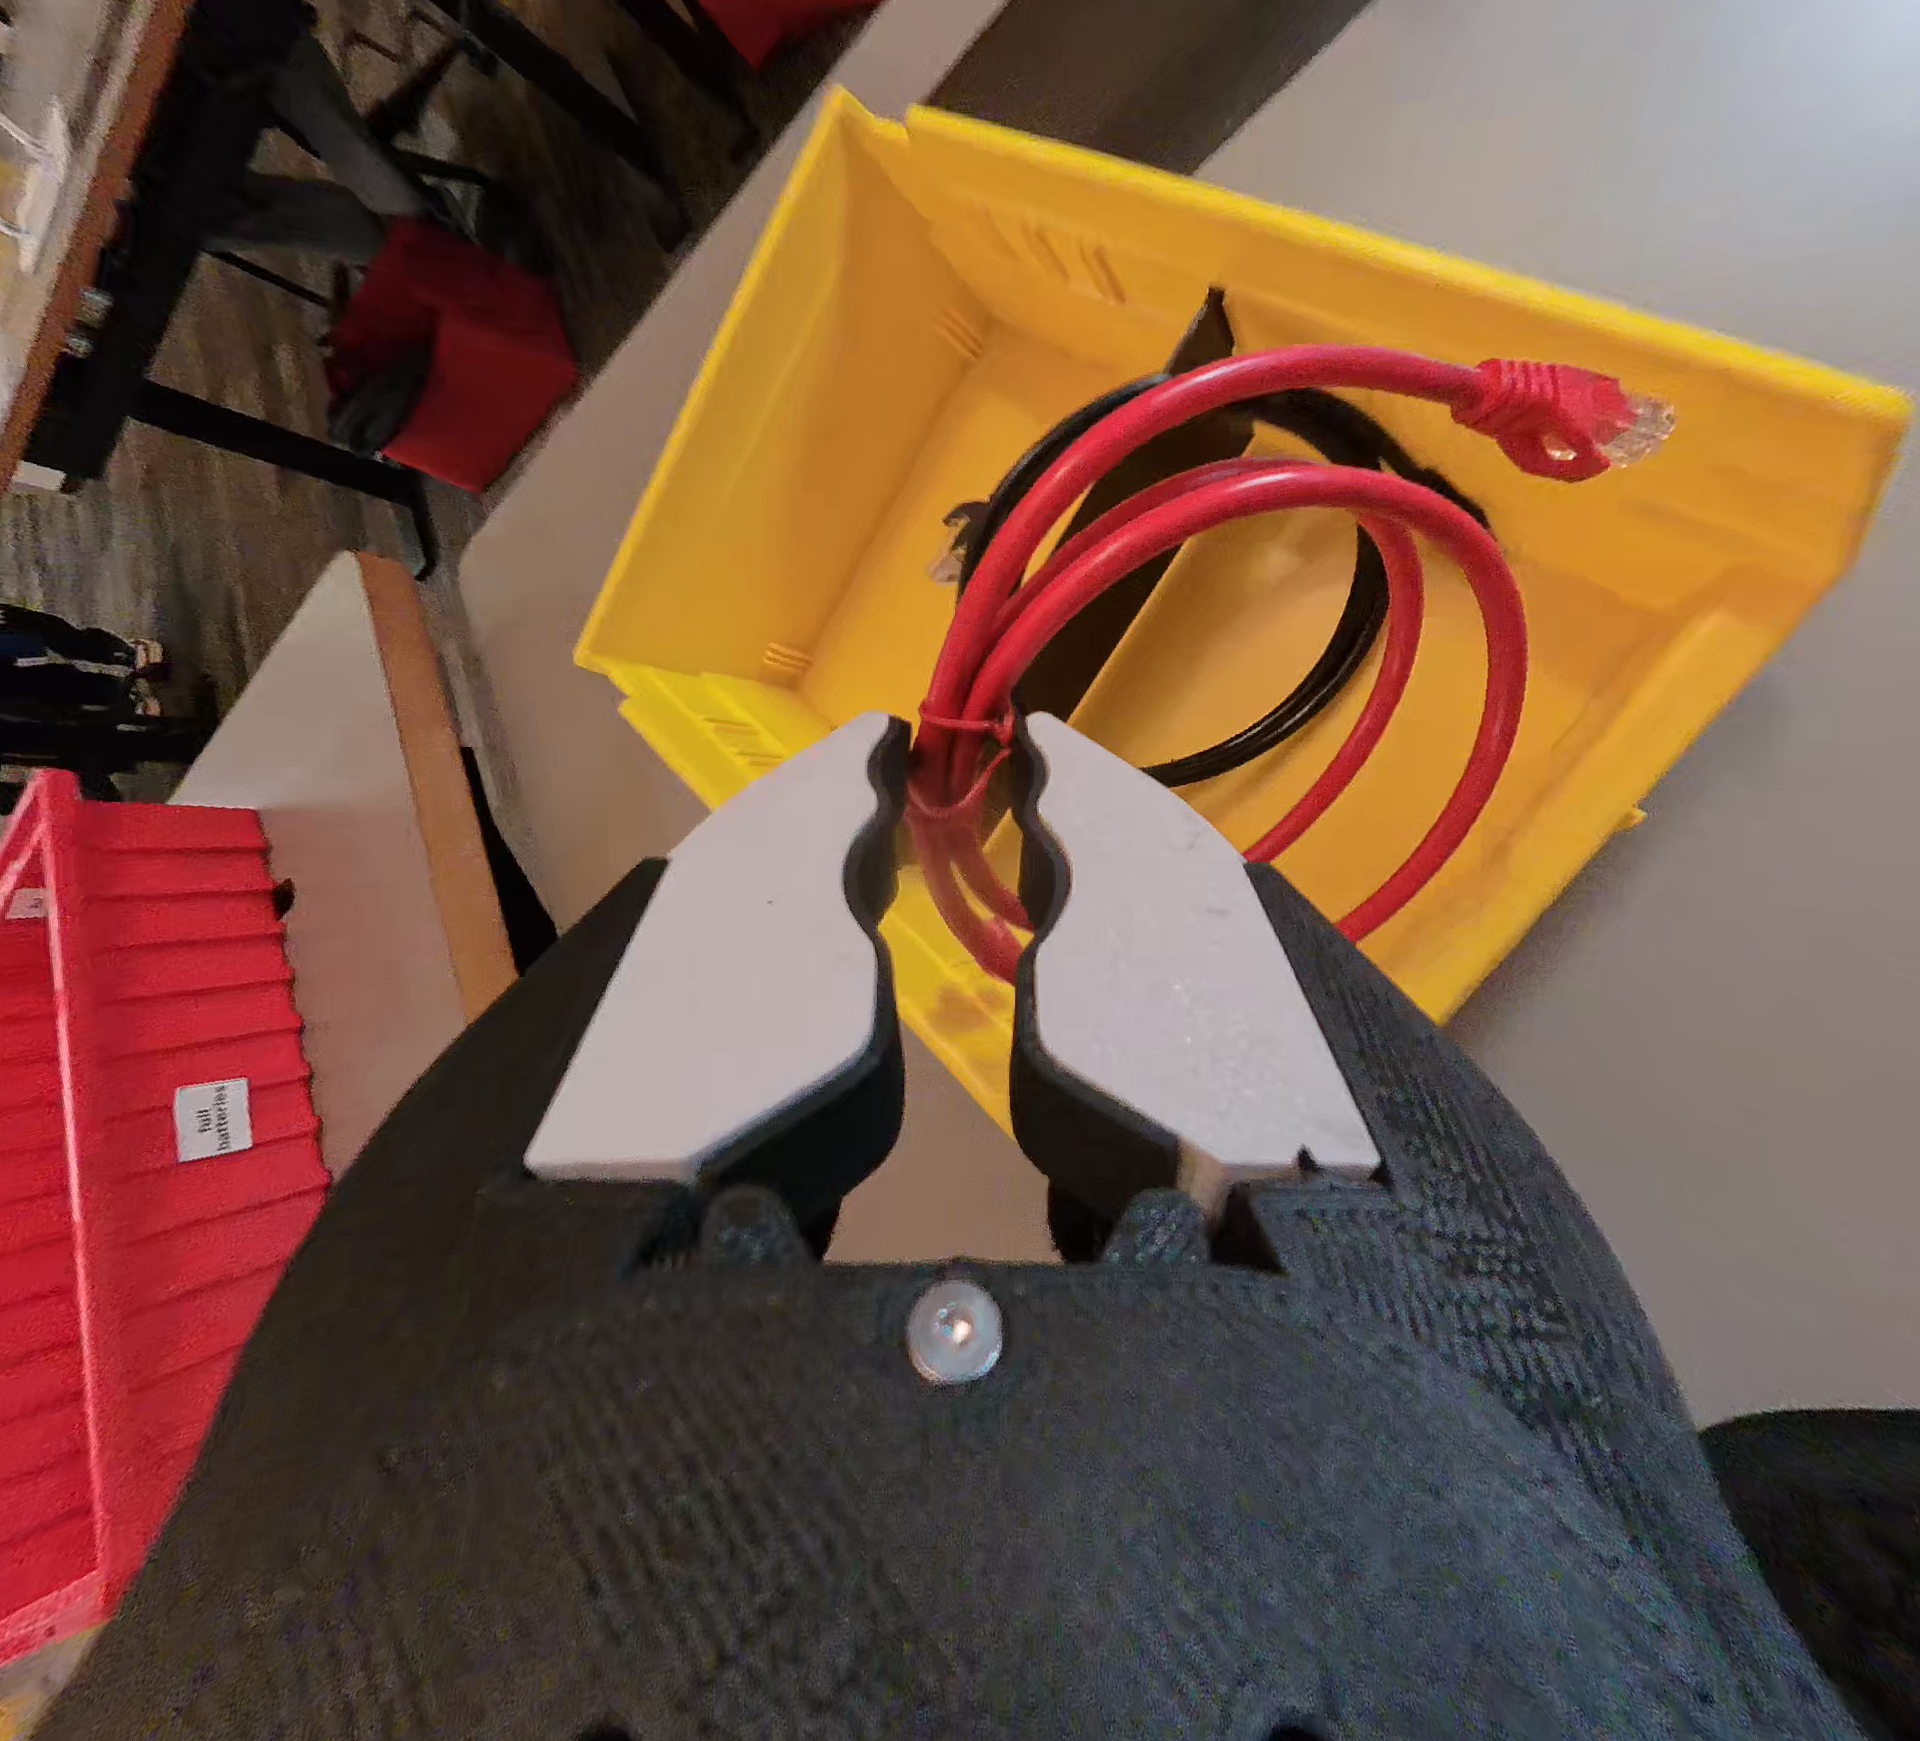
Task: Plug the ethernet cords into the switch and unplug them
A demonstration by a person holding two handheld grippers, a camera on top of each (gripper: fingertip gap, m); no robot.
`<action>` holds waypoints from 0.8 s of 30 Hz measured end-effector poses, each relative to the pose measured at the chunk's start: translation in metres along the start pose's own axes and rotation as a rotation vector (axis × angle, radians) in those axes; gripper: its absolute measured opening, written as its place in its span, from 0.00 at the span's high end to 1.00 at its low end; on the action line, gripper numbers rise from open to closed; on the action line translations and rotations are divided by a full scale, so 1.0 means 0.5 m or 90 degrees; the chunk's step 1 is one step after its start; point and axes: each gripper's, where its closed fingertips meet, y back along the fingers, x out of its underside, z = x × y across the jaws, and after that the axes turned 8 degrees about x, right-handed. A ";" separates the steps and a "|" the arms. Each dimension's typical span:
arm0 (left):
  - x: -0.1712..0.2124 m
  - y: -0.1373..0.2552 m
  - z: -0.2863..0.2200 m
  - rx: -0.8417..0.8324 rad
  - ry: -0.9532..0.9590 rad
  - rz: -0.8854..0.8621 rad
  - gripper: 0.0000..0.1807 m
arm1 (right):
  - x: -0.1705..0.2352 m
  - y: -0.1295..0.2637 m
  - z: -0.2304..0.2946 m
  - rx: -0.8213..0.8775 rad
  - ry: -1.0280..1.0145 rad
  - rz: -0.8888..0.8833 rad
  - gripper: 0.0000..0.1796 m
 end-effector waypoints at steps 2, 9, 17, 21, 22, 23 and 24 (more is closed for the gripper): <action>-0.023 0.041 -0.002 -0.012 0.001 -0.040 0.90 | -0.003 0.007 -0.006 0.001 -0.012 -0.012 0.86; -0.156 0.146 -0.122 0.144 -0.009 -0.259 0.90 | -0.034 0.070 -0.048 -0.003 -0.100 -0.116 0.86; -0.227 0.063 -0.400 0.563 0.025 -0.218 0.91 | -0.056 0.167 -0.113 -0.001 -0.225 -0.270 0.86; -0.195 -0.044 -0.503 0.626 0.031 -0.088 0.91 | -0.049 0.183 -0.122 -0.011 -0.254 -0.295 0.86; -0.185 -0.063 -0.524 0.640 0.031 -0.061 0.91 | -0.044 0.183 -0.123 -0.011 -0.256 -0.293 0.86; -0.173 -0.076 -0.542 0.654 0.027 -0.035 0.91 | -0.040 0.183 -0.124 -0.011 -0.257 -0.289 0.86; -0.161 -0.086 -0.558 0.665 0.018 -0.008 0.91 | -0.036 0.182 -0.124 -0.012 -0.259 -0.286 0.86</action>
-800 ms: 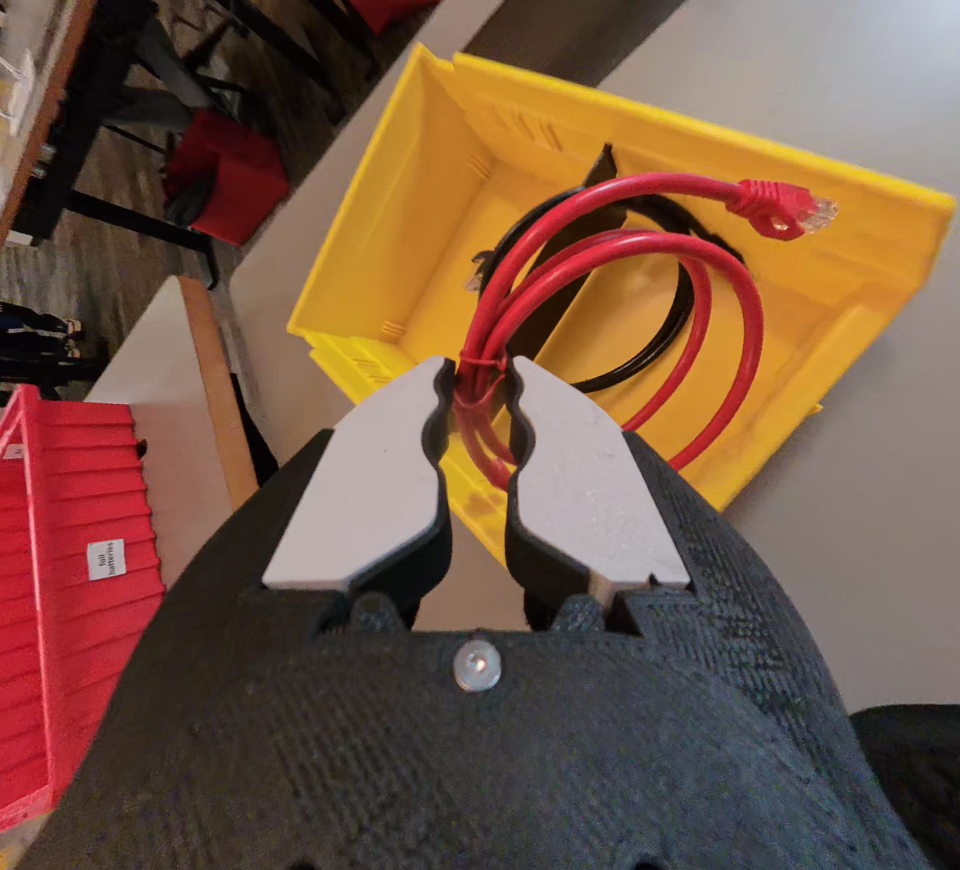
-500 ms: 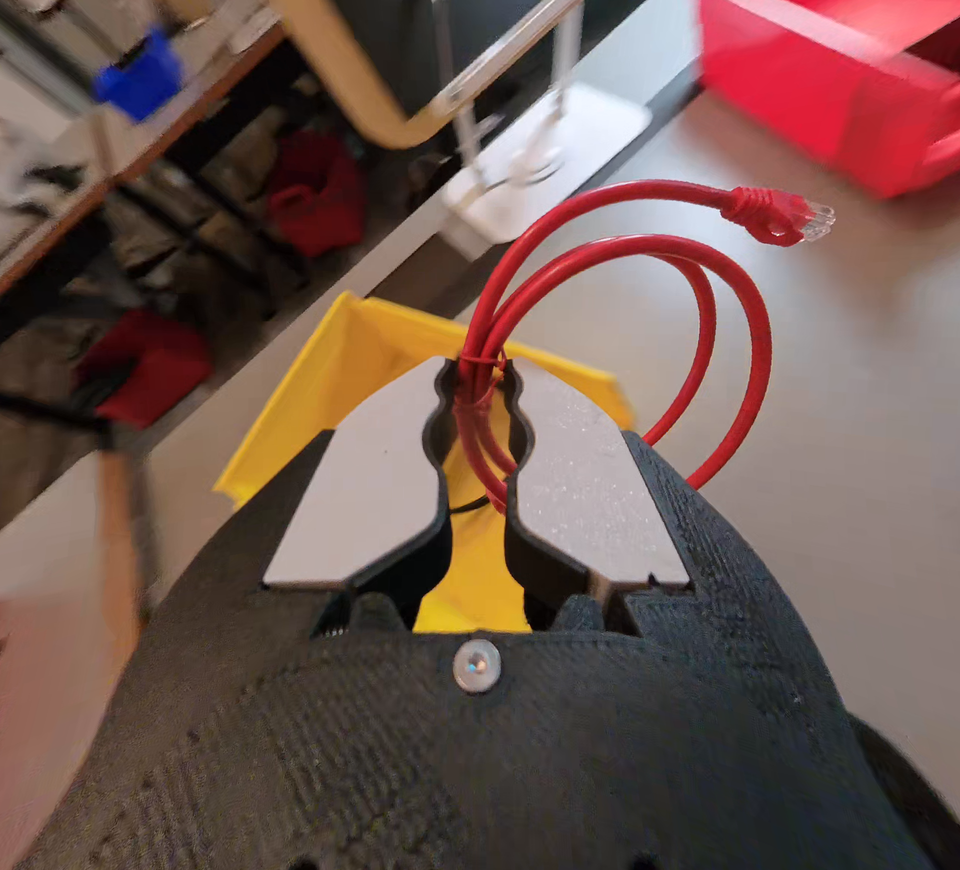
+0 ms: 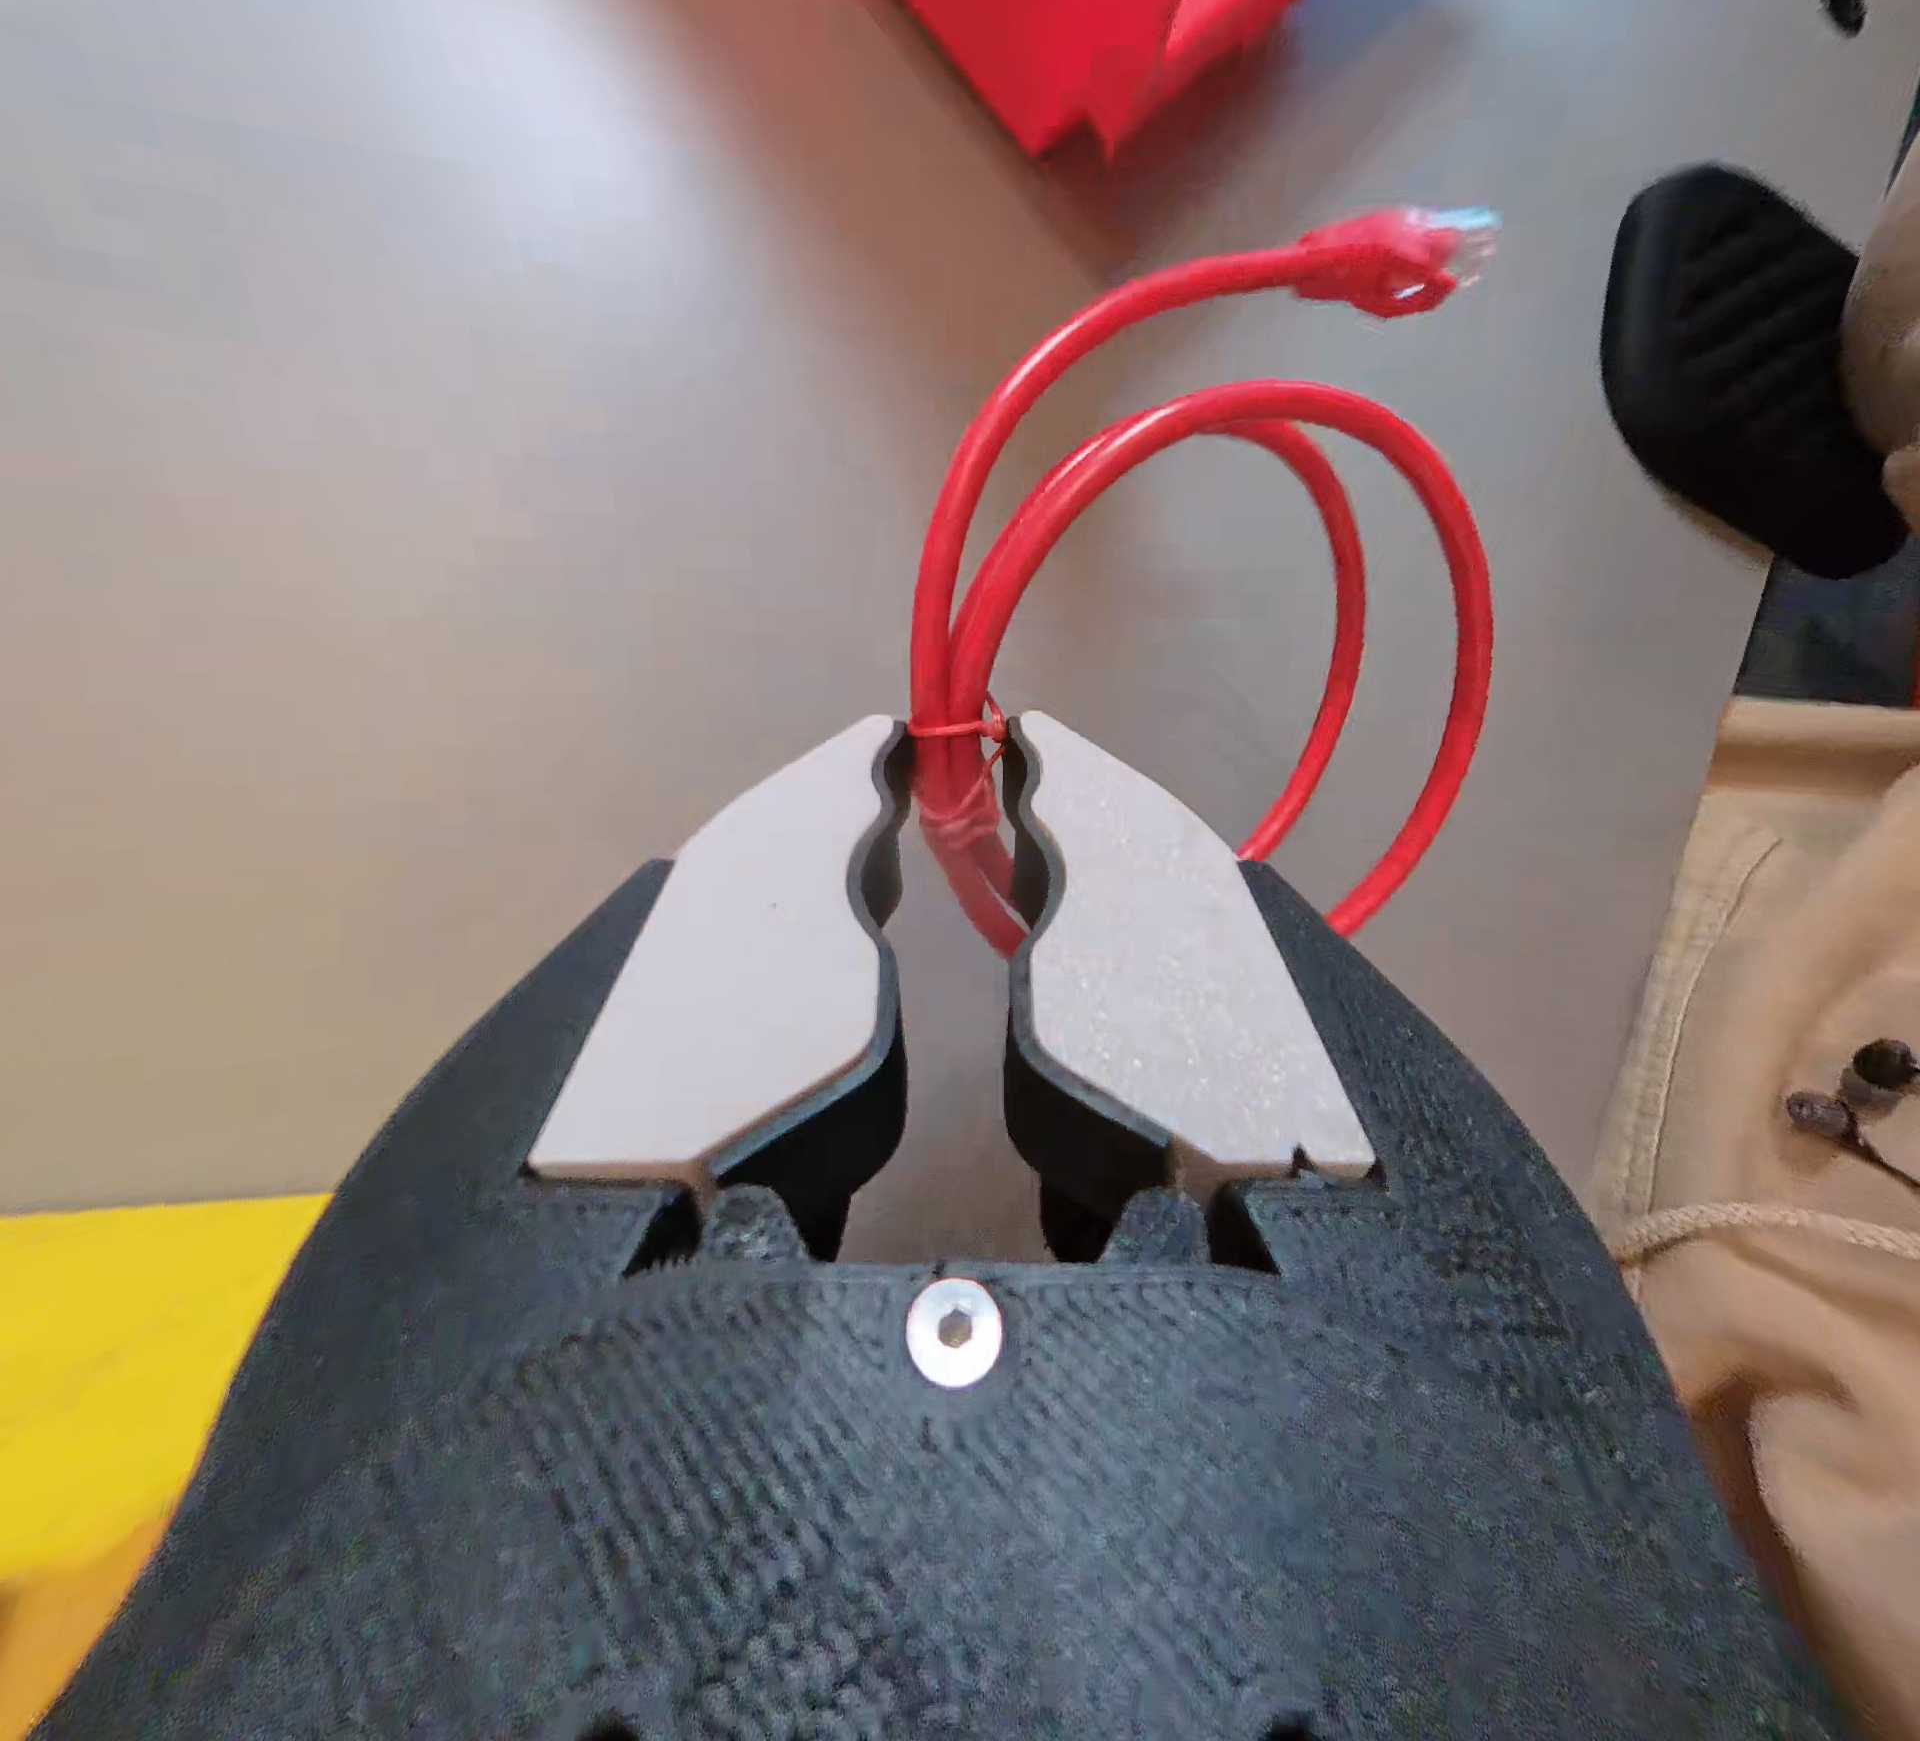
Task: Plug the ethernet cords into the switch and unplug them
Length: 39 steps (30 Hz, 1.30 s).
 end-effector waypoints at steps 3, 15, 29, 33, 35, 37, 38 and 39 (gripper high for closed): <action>0.040 -0.026 0.000 -0.003 -0.048 0.088 0.91 | 0.011 0.001 -0.004 -0.003 -0.009 0.008 0.86; 0.025 -0.074 -0.127 0.061 -0.428 0.087 0.83 | 0.016 0.010 -0.002 -0.030 -0.044 -0.002 0.86; 0.085 -0.186 -0.146 0.102 -0.612 0.205 0.83 | 0.026 0.044 -0.029 -0.014 -0.081 -0.034 0.86; 0.077 -0.193 -0.146 0.077 -0.605 0.185 0.86 | 0.036 0.037 -0.032 -0.020 -0.095 -0.035 0.86; 0.069 -0.199 -0.144 0.066 -0.592 0.167 0.91 | 0.038 0.034 -0.030 -0.025 -0.101 -0.038 0.86; 0.060 -0.201 -0.137 0.046 -0.575 0.158 0.92 | 0.039 0.029 -0.028 -0.030 -0.104 -0.037 0.86; 0.055 -0.202 -0.132 0.033 -0.566 0.154 0.92 | 0.041 0.027 -0.026 -0.031 -0.103 -0.035 0.86; 0.049 -0.201 -0.124 0.014 -0.557 0.150 0.92 | 0.043 0.025 -0.024 -0.033 -0.102 -0.033 0.86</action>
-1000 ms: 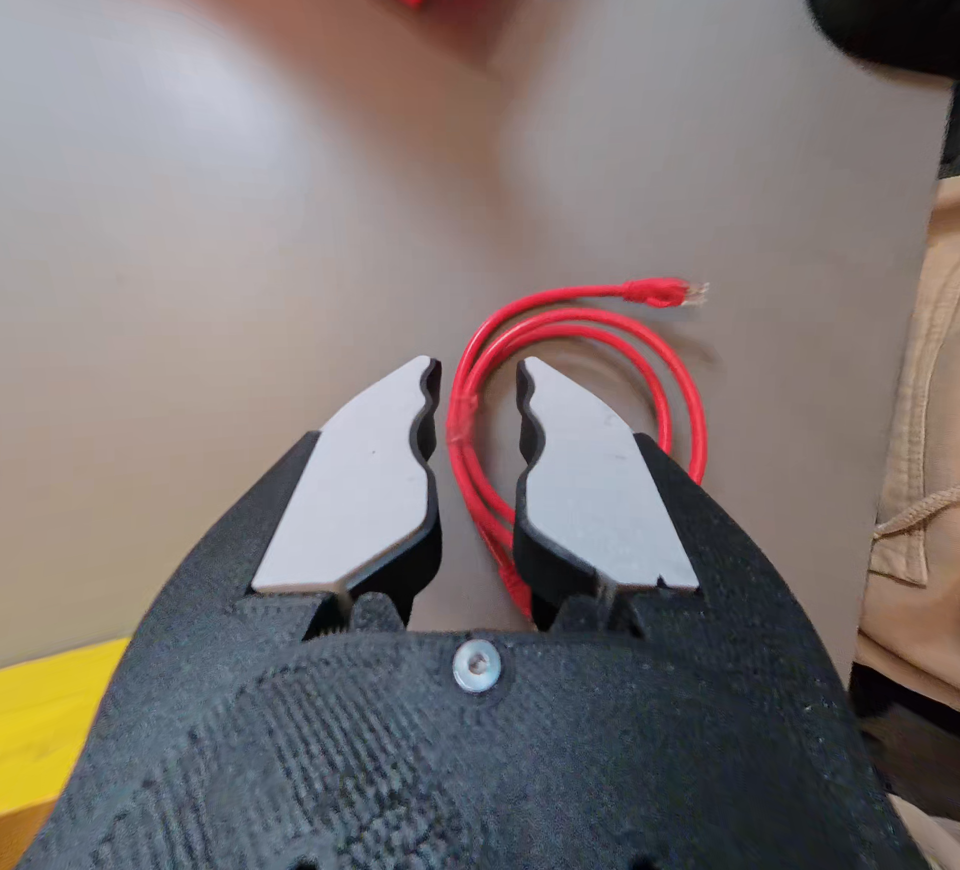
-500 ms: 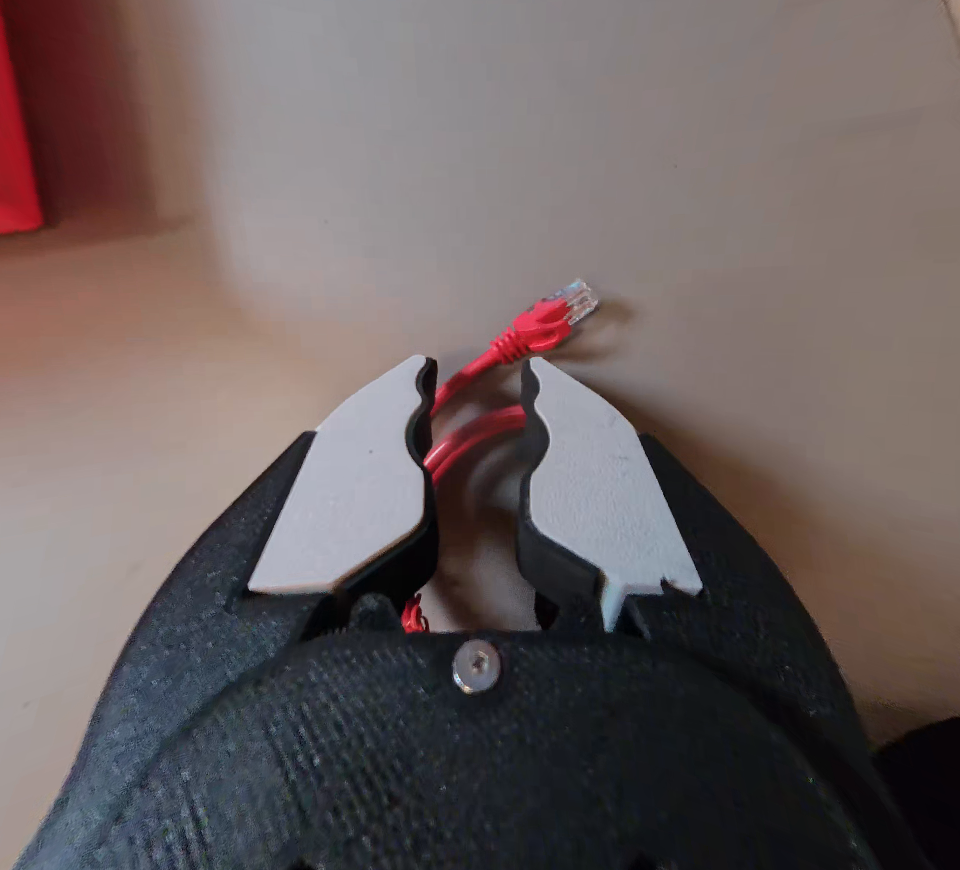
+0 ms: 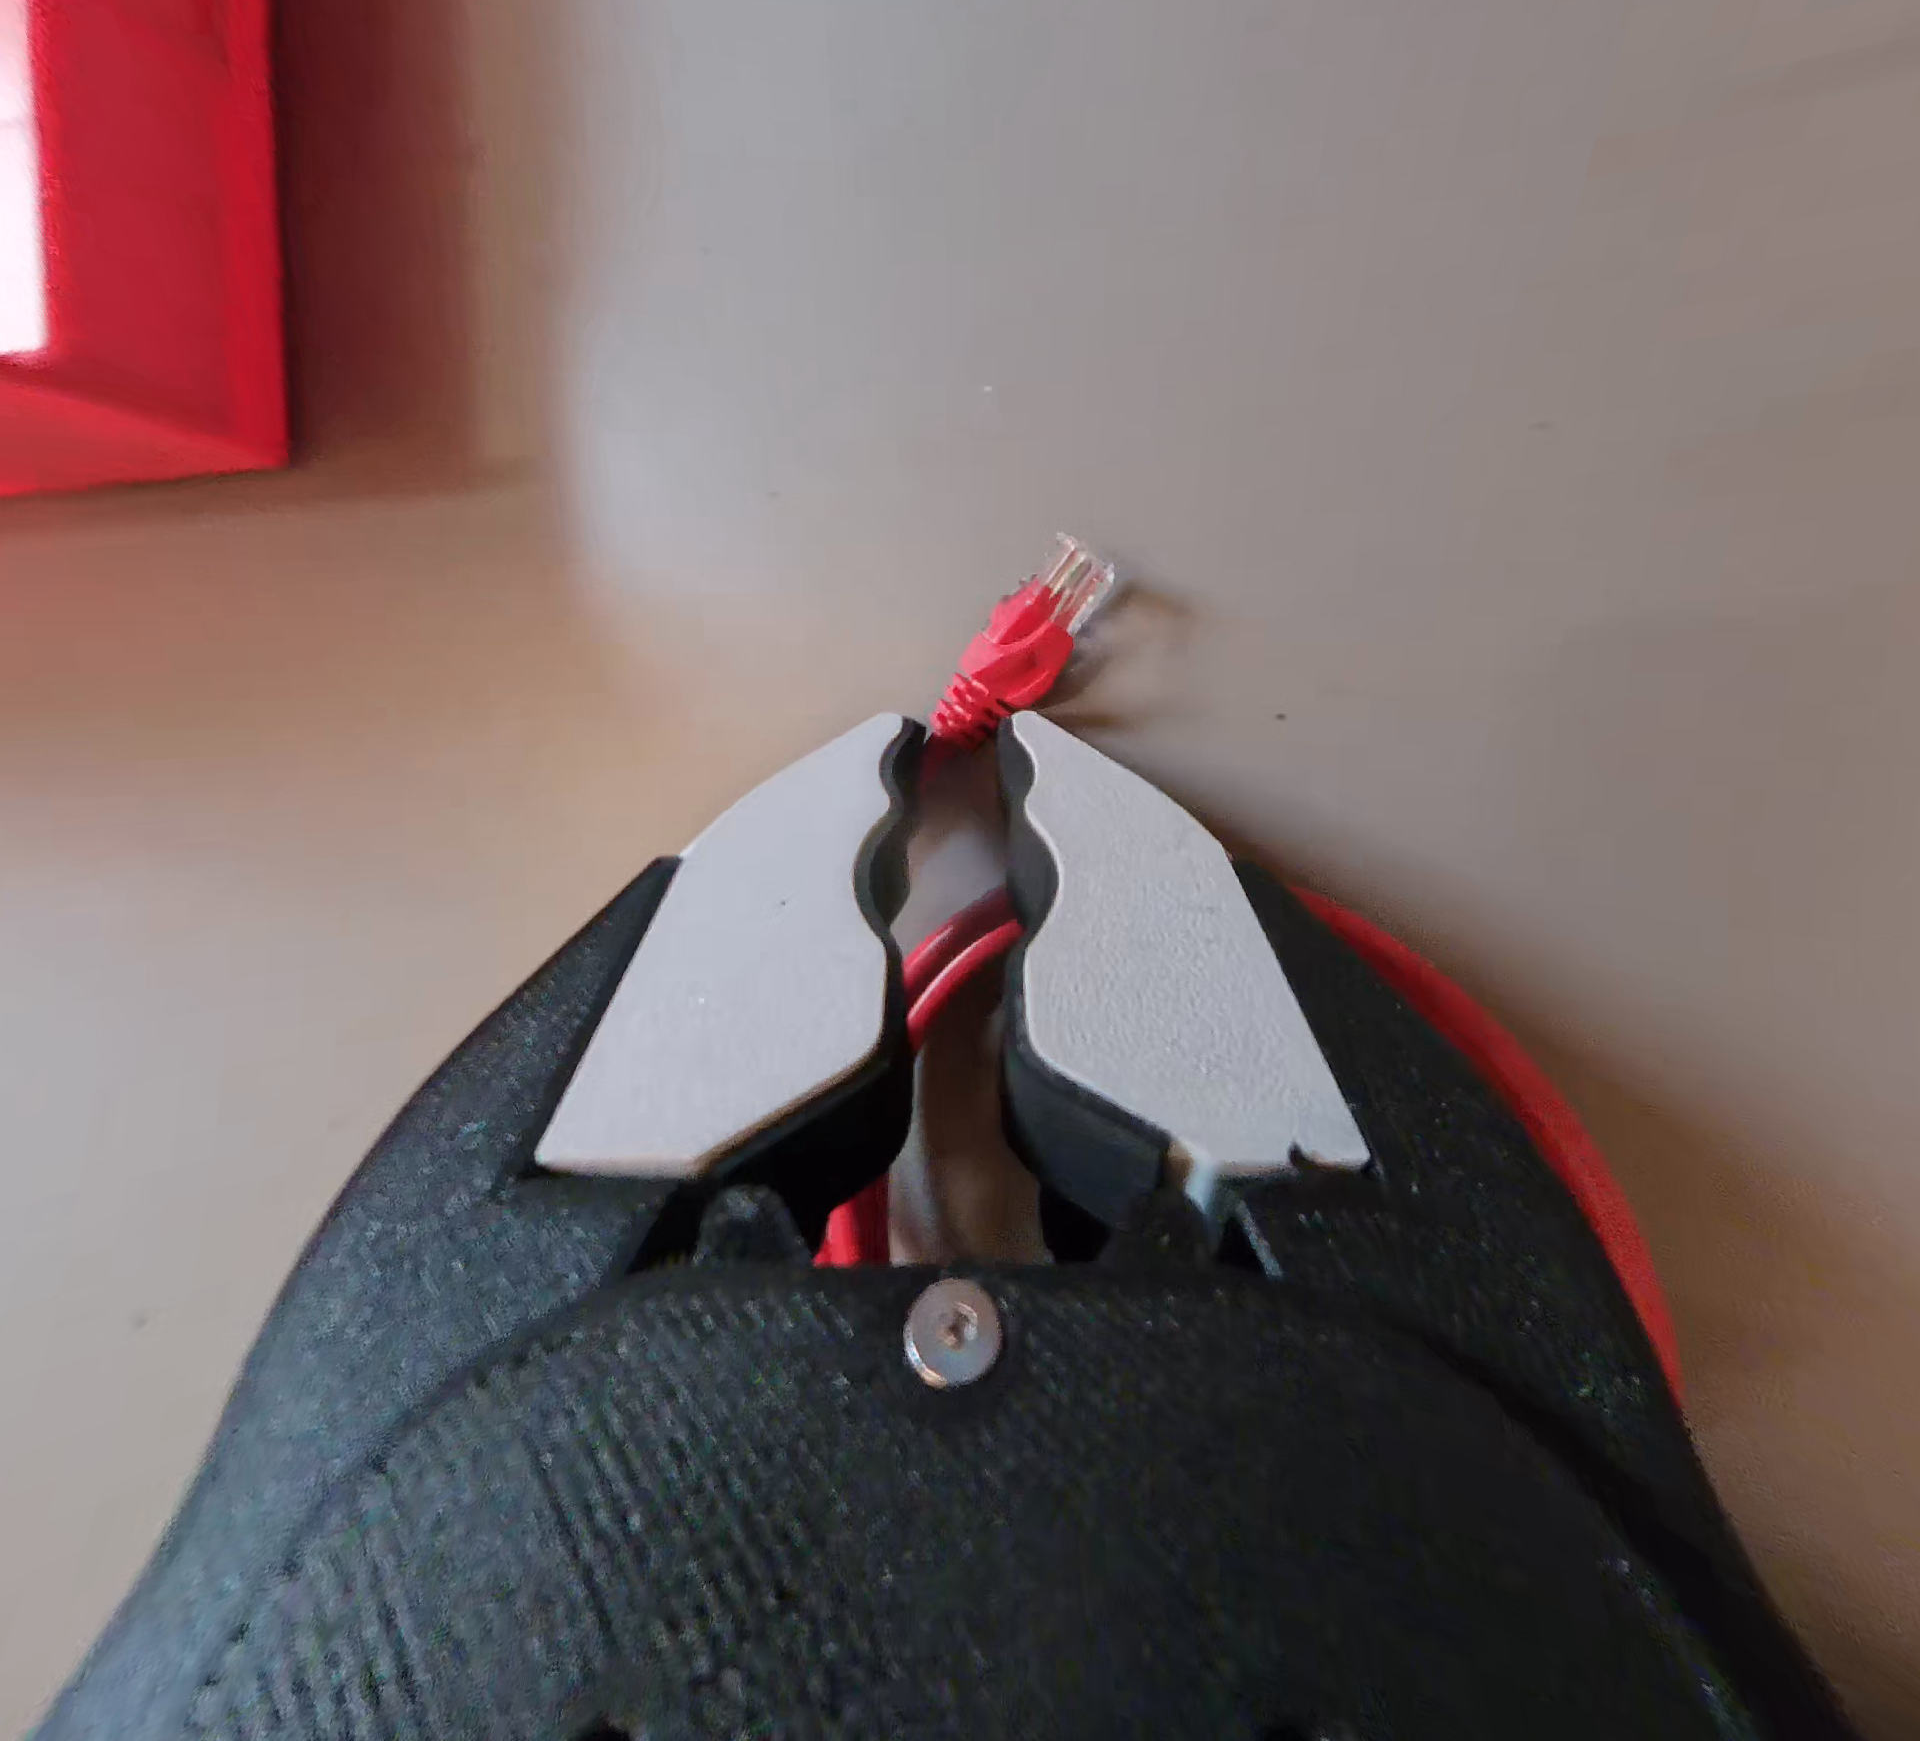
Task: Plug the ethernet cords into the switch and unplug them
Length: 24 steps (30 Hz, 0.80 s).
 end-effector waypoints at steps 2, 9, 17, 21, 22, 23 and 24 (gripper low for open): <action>0.011 0.007 0.025 -0.037 0.029 0.009 0.93 | 0.003 -0.003 0.001 -0.003 0.000 0.004 0.86; 0.007 0.136 0.100 -0.081 0.235 -0.198 0.95 | 0.017 0.000 -0.002 -0.013 -0.007 0.021 0.87; -0.025 0.358 0.098 -0.081 0.293 -0.447 0.94 | 0.057 -0.026 0.049 -0.100 -0.017 0.085 0.87; -0.074 0.397 0.049 0.011 0.279 -0.510 0.94 | 0.093 -0.050 0.080 -0.152 -0.038 0.124 0.87; -0.087 0.400 0.037 0.043 0.276 -0.523 0.94 | 0.104 -0.058 0.090 -0.164 -0.042 0.138 0.87; -0.098 0.399 0.024 0.078 0.277 -0.535 0.94 | 0.113 -0.061 0.098 -0.177 -0.045 0.152 0.87; -0.106 0.394 0.013 0.117 0.279 -0.541 0.94 | 0.119 -0.066 0.107 -0.191 -0.050 0.161 0.87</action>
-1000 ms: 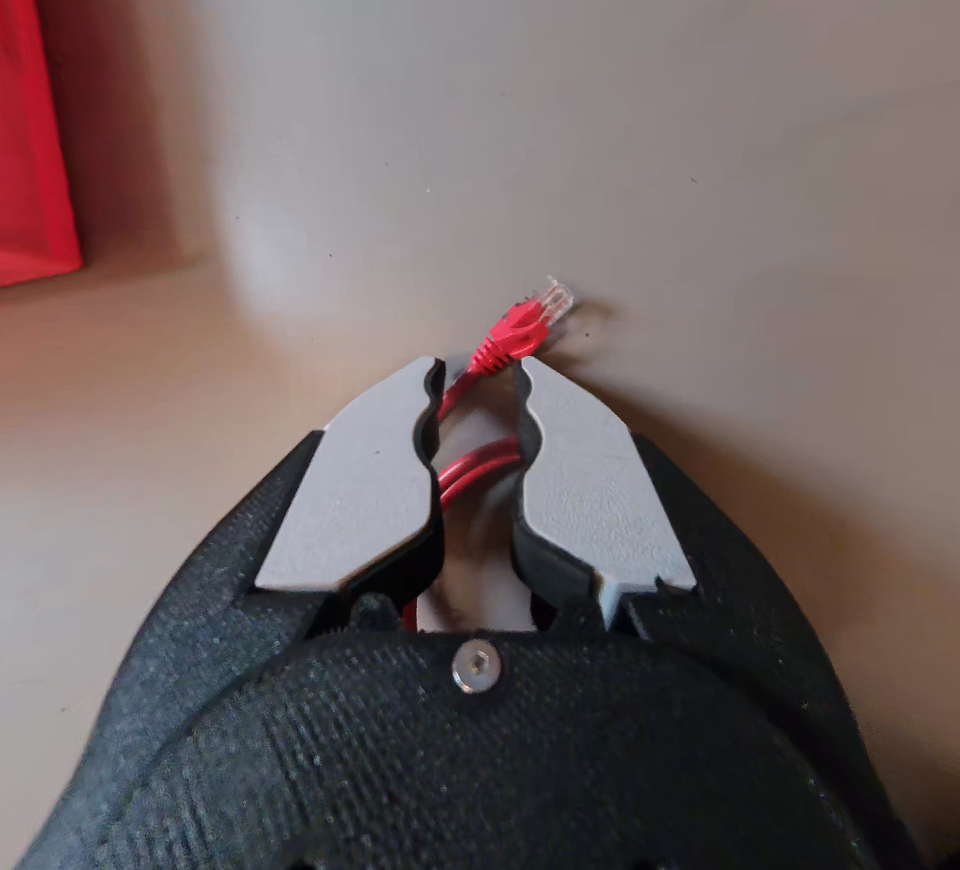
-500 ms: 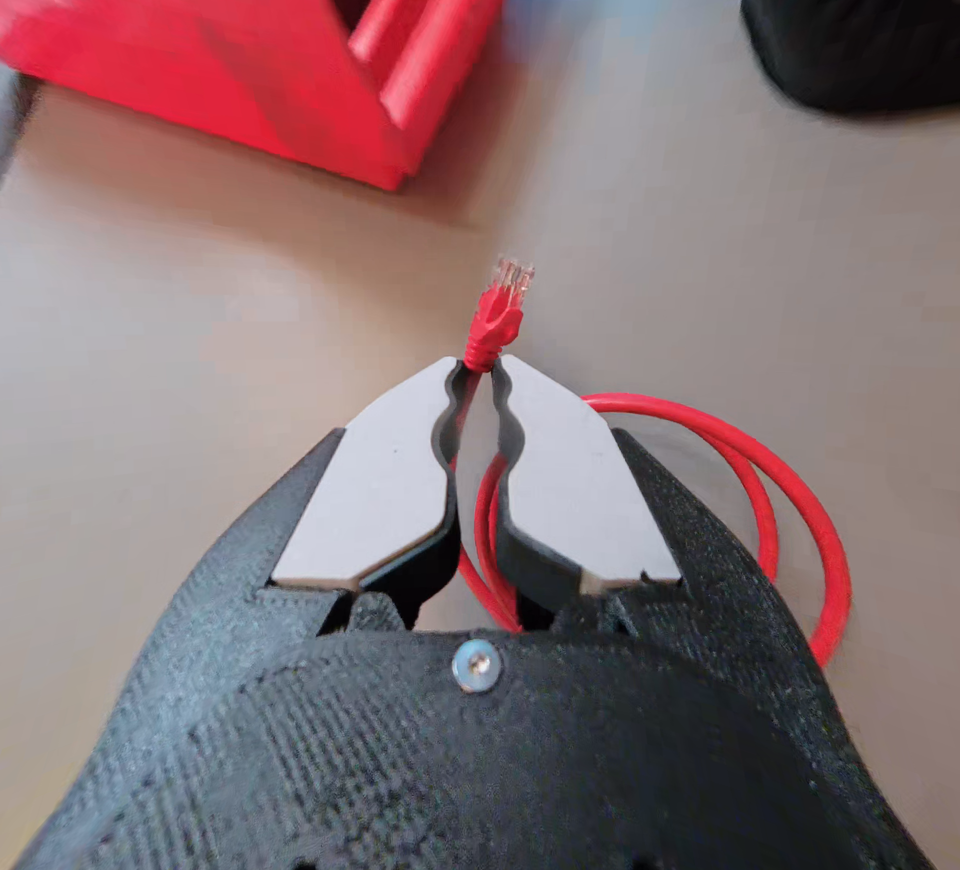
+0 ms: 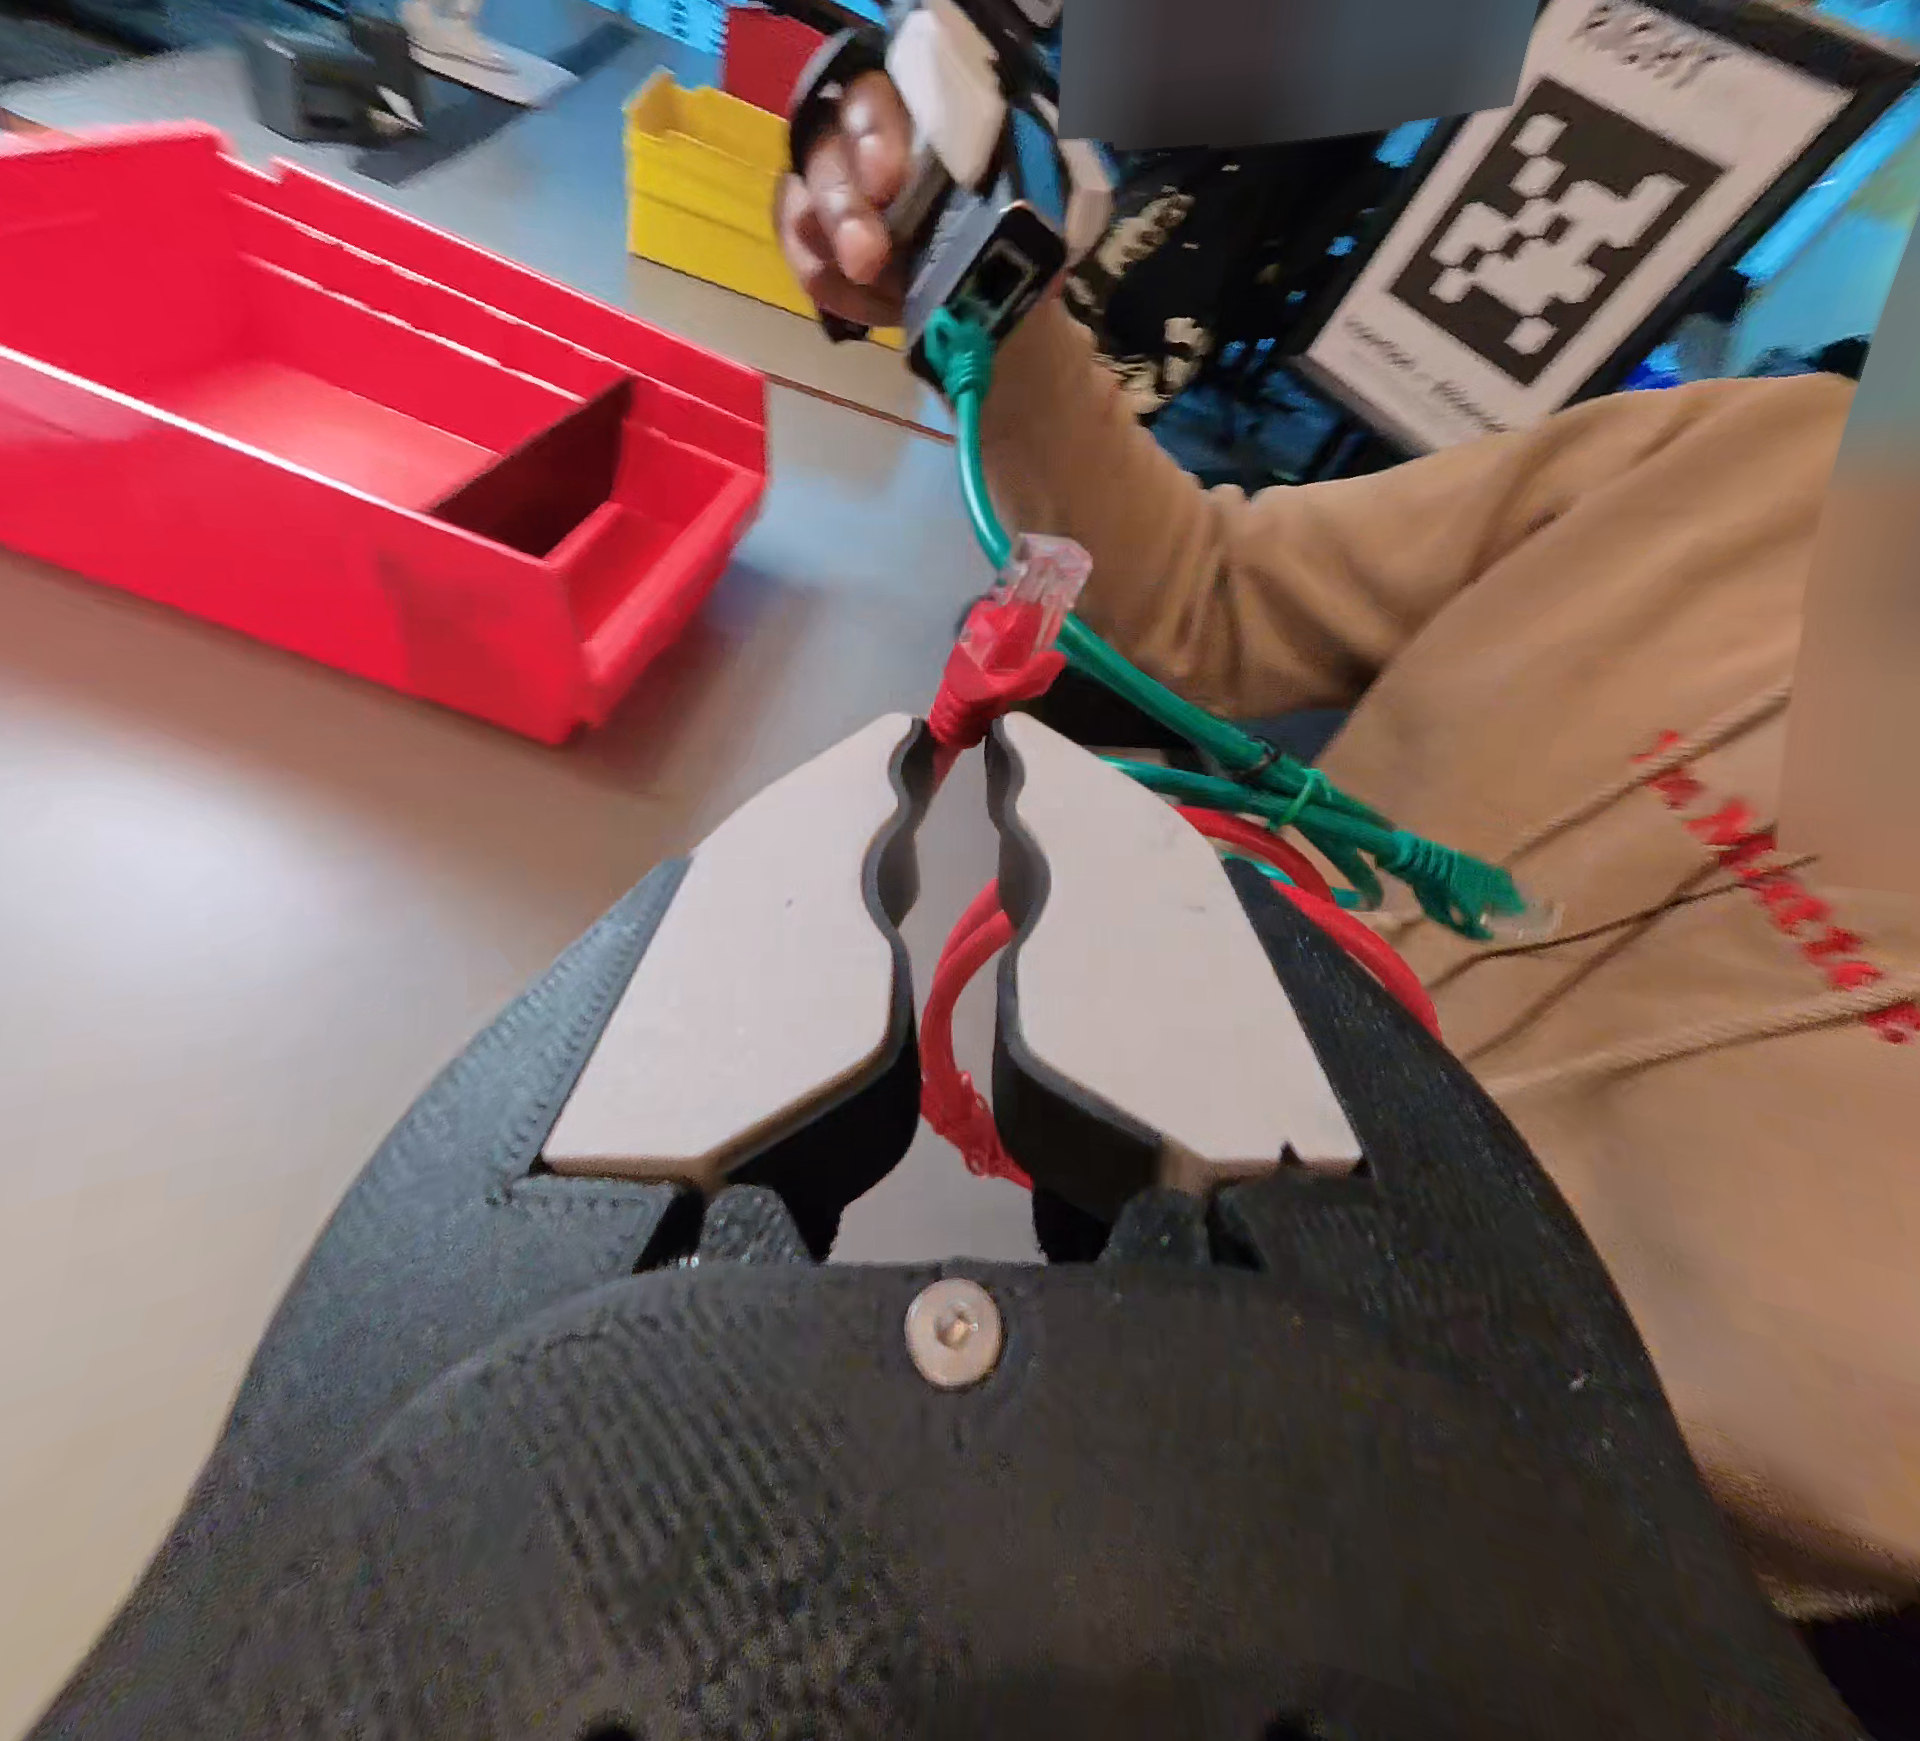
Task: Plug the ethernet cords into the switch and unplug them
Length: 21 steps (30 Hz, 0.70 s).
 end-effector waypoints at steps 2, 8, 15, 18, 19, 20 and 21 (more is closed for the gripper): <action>0.016 -0.021 -0.015 0.065 0.033 0.008 0.94 | 0.008 -0.011 0.016 -0.035 -0.013 0.014 0.87; 0.052 -0.081 -0.037 0.280 0.128 -0.045 0.94 | 0.022 -0.028 0.036 -0.081 -0.025 0.040 0.87; 0.048 -0.105 -0.064 0.359 0.167 -0.063 0.94 | 0.020 -0.049 0.069 -0.136 -0.023 0.047 0.87; 0.059 -0.110 -0.063 0.356 0.193 -0.037 0.94 | 0.037 -0.061 0.092 -0.170 -0.027 0.086 0.87; 0.074 -0.112 -0.060 0.356 0.208 -0.015 0.94 | 0.047 -0.065 0.100 -0.182 -0.029 0.103 0.87; 0.095 -0.116 -0.054 0.355 0.231 0.015 0.94 | 0.057 -0.070 0.106 -0.192 -0.033 0.122 0.87; 0.122 -0.120 -0.046 0.350 0.255 0.050 0.94 | 0.069 -0.075 0.111 -0.201 -0.038 0.143 0.87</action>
